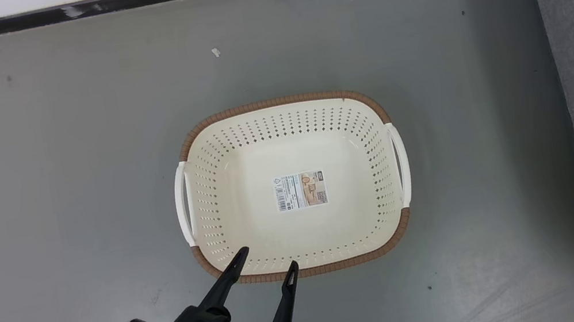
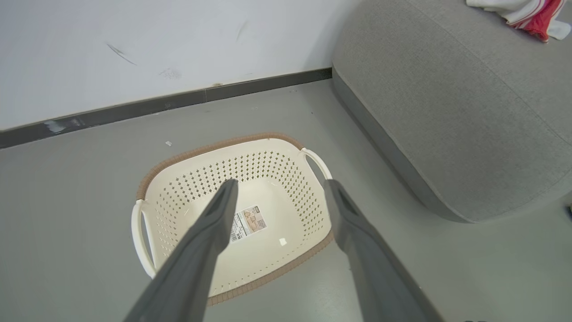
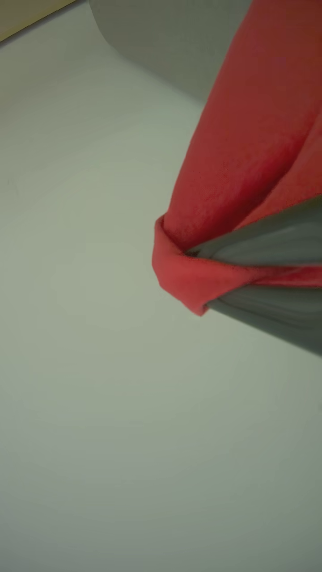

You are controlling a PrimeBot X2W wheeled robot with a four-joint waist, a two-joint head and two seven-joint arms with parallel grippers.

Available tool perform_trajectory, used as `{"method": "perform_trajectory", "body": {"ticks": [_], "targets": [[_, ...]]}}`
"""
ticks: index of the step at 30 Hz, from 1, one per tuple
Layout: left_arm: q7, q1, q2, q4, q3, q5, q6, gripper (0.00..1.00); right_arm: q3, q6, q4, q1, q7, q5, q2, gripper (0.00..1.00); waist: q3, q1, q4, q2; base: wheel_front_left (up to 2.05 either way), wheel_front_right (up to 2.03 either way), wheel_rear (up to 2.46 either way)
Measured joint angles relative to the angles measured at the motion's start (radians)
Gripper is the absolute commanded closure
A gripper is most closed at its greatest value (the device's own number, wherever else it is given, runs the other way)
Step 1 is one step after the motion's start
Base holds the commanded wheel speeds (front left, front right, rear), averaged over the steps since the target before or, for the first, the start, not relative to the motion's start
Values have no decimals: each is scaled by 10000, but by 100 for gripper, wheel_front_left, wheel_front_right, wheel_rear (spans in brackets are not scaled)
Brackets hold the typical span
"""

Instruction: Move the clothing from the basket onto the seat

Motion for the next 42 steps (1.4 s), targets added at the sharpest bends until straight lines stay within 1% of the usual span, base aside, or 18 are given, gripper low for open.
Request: {"method": "perform_trajectory", "body": {"ticks": [2,5,16,23,28,29,30,32,34,35,39,42], "targets": [[2,-83,10,-13,2,0,-75,0,-105,0,90,0,-13,-92,6,100,87,0,-58,0,0,0,0],[21,-93,52,-17,15,0,-75,0,-290,0,211,1,-40,-288,13,100,215,0,-154,0,0,0,0],[201,-95,153,-146,46,12,-73,0,-368,0,489,97,-274,-706,125,100,686,0,-468,0,0,0,0],[397,-94,282,-343,113,61,-19,0,-798,0,1216,1031,-514,-951,754,100,1140,-1,-640,0,0,0,0],[499,-104,368,-466,242,186,23,0,-1131,0,1674,1377,-792,-968,1118,99,1492,0,-785,0,0,0,0],[499,-121,382,-491,267,194,40,0,-1177,0,1726,1383,-859,-968,1177,83,1557,0,-819,0,0,0,0],[499,-174,397,-520,295,205,56,0,-1187,0,1768,1383,-941,-966,1233,73,1621,0,-857,0,0,0,0],[497,-349,403,-604,368,242,81,0,-1150,0,1843,1369,-1095,-926,1325,57,1732,0,-942,0,0,0,0],[479,-488,405,-660,451,314,109,0,-1037,0,1894,1307,-1246,-821,1440,2,1823,0,-1045,0,0,0,0],[447,-528,401,-673,510,355,109,0,-930,0,1902,1254,-1323,-755,1499,0,1858,0,-1102,0,0,0,0],[326,-697,370,-648,614,366,153,0,-378,0,1904,1212,-1547,-656,1674,0,1918,0,-1357,0,0,0,0],[242,-831,272,-550,614,362,151,0,-6,0,1868,1256,-1634,-564,1672,0,1864,0,-1500,0,0,0,0]]}}
